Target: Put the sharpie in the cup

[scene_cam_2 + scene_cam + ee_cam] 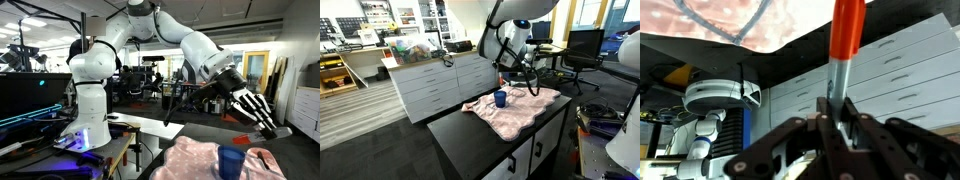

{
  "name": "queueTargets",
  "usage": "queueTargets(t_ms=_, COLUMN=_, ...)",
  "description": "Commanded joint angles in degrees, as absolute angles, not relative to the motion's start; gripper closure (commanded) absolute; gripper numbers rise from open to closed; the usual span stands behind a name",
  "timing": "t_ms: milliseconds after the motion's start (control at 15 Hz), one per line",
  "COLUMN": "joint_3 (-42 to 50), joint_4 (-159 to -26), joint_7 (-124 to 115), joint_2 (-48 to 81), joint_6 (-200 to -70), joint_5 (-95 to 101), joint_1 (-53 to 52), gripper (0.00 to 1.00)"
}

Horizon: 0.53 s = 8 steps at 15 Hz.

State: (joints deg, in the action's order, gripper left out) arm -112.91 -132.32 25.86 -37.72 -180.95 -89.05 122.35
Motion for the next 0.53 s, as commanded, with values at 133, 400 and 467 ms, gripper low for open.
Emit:
queueTargets(t_ms=133, joint_3=-113.41, joint_4=-131.08, joint_7=35.88, joint_2=-35.98, joint_6=-181.43, joint_5=-96.88, joint_1=118.76, gripper=0.96)
queueTargets(t_ms=400, joint_3=-110.63, joint_4=-129.9, joint_7=43.87, joint_2=-38.03, joint_6=-179.17, joint_5=-104.65, joint_1=115.43, gripper=0.96)
queueTargets(t_ms=467, joint_3=-109.64, joint_4=-129.81, joint_7=45.93, joint_2=-38.75, joint_6=-178.39, joint_5=-106.79, joint_1=114.55, gripper=0.96)
